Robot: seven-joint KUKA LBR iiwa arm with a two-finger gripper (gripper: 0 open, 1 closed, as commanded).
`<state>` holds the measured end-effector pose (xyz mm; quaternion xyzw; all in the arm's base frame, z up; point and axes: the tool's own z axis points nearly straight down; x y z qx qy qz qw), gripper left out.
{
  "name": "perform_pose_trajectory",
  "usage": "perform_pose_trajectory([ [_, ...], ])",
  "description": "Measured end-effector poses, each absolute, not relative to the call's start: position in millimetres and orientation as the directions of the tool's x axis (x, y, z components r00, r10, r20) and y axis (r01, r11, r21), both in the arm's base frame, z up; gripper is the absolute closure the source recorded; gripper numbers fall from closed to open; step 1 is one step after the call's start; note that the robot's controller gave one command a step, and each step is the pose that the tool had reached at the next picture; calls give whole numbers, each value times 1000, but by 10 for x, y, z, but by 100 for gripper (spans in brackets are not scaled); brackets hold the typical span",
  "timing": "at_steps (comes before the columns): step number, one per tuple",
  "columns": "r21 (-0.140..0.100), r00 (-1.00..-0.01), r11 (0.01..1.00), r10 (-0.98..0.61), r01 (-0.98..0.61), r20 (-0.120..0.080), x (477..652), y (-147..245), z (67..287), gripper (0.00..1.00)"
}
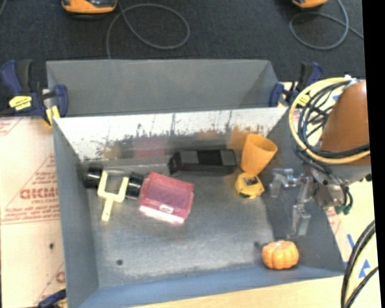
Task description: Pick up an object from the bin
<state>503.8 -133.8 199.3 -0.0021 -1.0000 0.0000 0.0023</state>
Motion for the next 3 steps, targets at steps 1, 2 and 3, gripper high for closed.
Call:
perform_pose_trajectory([
  [1,-2,-1000,1000,1,1,-3,5056,-1333,2036,0],
  [2,-2,-1000,1000,0,0,-4,5057,-1333,2028,0],
  [3,-1,-1000,1000,-17,-17,-1,5039,-1313,1575,0],
])
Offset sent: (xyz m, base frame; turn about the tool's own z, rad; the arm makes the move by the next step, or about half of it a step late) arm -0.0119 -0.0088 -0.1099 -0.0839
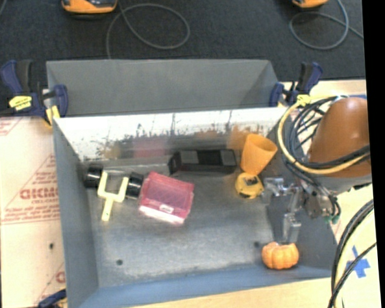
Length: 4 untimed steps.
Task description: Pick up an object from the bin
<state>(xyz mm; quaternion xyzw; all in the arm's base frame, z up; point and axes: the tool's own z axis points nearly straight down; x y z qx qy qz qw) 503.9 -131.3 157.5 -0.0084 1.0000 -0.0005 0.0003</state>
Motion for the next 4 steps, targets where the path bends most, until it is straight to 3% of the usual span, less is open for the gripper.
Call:
perform_pose_trajectory([
  [1,-6,-996,996,-92,-92,-13,4978,-1378,1147,0],
  [2,-1,-978,978,-209,-209,-6,4912,-1540,789,0],
  [3,-2,-955,955,-297,-297,-6,4899,-1592,739,0],
  [4,-9,-916,916,-401,-401,-15,4751,-1636,736,100],
])
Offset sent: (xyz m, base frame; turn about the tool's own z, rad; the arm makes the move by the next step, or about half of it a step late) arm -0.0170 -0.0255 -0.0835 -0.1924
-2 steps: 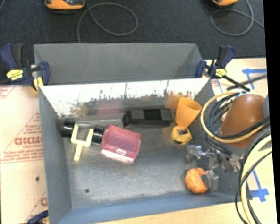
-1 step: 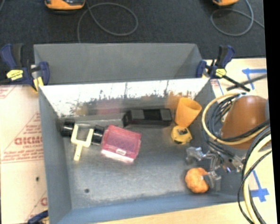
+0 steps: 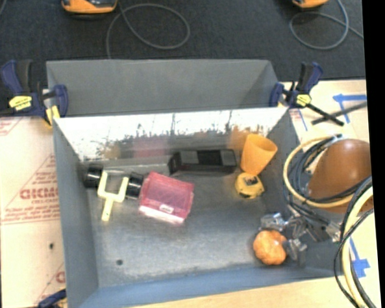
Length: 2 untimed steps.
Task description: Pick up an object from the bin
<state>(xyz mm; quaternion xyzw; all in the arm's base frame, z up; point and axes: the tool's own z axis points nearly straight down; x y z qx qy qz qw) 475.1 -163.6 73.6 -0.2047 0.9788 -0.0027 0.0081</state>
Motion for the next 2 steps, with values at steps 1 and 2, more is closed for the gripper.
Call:
perform_pose_trajectory([
  [1,-9,-916,916,-401,-401,-15,4751,-1637,736,100],
  [2,-9,-915,915,-403,-402,-15,4753,-1636,735,100],
])
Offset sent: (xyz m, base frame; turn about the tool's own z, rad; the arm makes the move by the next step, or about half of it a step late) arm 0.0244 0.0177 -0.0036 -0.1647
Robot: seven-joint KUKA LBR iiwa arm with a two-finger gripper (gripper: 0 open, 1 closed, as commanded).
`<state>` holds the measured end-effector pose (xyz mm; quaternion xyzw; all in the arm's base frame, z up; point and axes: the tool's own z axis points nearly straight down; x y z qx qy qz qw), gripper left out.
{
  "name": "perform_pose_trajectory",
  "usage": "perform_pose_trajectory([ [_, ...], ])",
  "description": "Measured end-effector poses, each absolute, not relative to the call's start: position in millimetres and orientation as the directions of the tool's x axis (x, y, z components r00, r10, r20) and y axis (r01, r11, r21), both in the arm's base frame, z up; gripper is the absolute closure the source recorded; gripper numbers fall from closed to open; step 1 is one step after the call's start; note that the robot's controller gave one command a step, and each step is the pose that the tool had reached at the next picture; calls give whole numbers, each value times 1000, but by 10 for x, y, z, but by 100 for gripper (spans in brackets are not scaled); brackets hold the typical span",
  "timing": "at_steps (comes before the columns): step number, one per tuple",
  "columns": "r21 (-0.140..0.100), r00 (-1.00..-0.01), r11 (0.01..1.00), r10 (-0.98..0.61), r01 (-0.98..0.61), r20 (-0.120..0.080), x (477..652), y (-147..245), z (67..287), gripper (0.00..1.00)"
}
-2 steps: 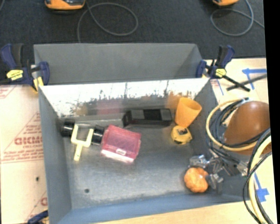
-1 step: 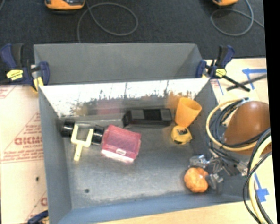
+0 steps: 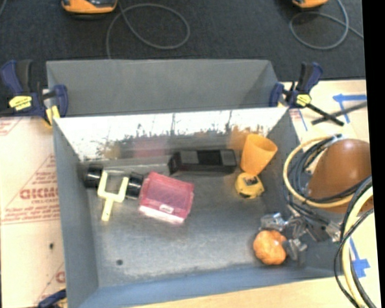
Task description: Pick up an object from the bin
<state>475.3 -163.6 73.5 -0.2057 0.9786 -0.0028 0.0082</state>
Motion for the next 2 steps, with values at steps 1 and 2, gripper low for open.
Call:
perform_pose_trajectory([
  [1,-11,-921,921,-389,-389,-18,4927,-1643,731,100],
  [2,-11,-920,921,-390,-390,-18,4927,-1643,731,100],
])
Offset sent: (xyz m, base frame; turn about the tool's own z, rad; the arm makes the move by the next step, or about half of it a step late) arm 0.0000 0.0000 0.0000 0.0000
